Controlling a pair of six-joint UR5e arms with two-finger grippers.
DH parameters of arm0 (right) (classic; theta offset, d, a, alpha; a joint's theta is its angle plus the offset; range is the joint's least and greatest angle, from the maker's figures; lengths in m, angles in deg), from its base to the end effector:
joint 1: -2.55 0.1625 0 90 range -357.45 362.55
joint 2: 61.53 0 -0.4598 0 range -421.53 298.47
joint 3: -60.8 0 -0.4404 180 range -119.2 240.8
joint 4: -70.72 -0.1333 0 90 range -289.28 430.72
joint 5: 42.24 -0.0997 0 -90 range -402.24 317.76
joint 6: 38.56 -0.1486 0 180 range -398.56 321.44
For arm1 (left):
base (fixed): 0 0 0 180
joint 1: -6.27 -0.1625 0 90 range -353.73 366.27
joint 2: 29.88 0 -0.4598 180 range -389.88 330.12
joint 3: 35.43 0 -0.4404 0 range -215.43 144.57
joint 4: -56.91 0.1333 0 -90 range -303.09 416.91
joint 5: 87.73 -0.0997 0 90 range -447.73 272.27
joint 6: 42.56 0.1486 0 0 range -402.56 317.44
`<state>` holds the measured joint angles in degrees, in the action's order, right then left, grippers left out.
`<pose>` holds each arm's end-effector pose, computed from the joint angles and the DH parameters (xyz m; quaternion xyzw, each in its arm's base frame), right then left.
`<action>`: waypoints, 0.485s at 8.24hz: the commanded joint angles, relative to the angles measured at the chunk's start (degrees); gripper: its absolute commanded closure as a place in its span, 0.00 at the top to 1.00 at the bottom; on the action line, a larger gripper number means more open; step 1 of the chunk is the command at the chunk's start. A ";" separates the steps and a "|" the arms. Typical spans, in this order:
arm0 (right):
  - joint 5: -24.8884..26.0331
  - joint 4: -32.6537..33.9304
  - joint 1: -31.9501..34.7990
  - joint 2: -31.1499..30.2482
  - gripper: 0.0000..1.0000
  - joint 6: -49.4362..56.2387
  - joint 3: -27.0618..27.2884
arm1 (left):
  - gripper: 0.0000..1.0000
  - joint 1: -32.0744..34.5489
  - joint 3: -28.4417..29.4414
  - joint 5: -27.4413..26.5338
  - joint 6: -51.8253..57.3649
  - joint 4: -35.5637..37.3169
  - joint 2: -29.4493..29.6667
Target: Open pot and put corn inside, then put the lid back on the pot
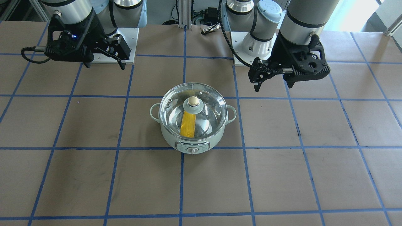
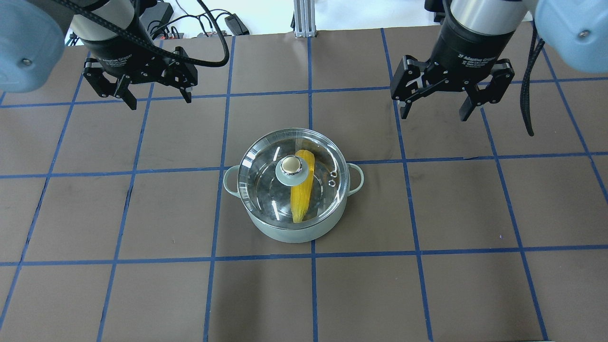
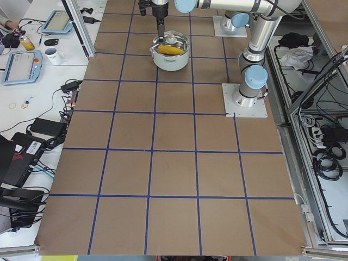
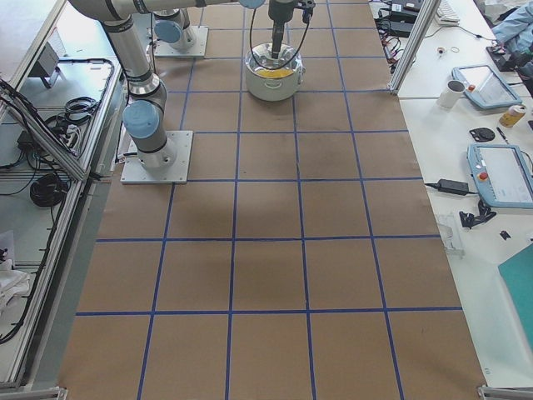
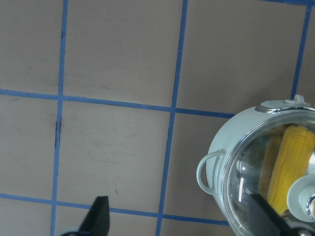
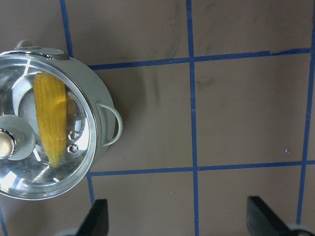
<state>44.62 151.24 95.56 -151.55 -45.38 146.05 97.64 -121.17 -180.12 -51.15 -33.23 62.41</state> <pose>0.1689 -0.5177 0.5029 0.0343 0.9982 0.0433 0.0238 -0.1405 -0.5597 0.4919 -0.0633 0.9977 -0.0177 0.0194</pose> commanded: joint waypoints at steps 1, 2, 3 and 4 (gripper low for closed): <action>1.20 -0.55 -0.72 -0.33 1.00 3.92 0.08 | 1.00 0.03 0.05 -0.25 -1.08 -0.04 -0.18; 1.20 -0.46 -0.72 -0.25 1.00 4.09 0.08 | 1.00 0.03 0.05 -0.42 -1.08 -0.04 -0.18; 1.20 -0.46 -0.72 -0.33 1.00 4.10 0.08 | 1.00 0.03 0.05 -0.34 -1.16 -0.04 -0.27; 1.29 -0.46 -0.72 -0.33 1.00 4.27 0.08 | 1.00 0.03 -0.04 -0.25 -1.08 -0.04 -0.27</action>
<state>45.78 150.78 94.87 -151.85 -41.43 146.13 97.67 -121.13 -180.44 -52.25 -33.26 62.19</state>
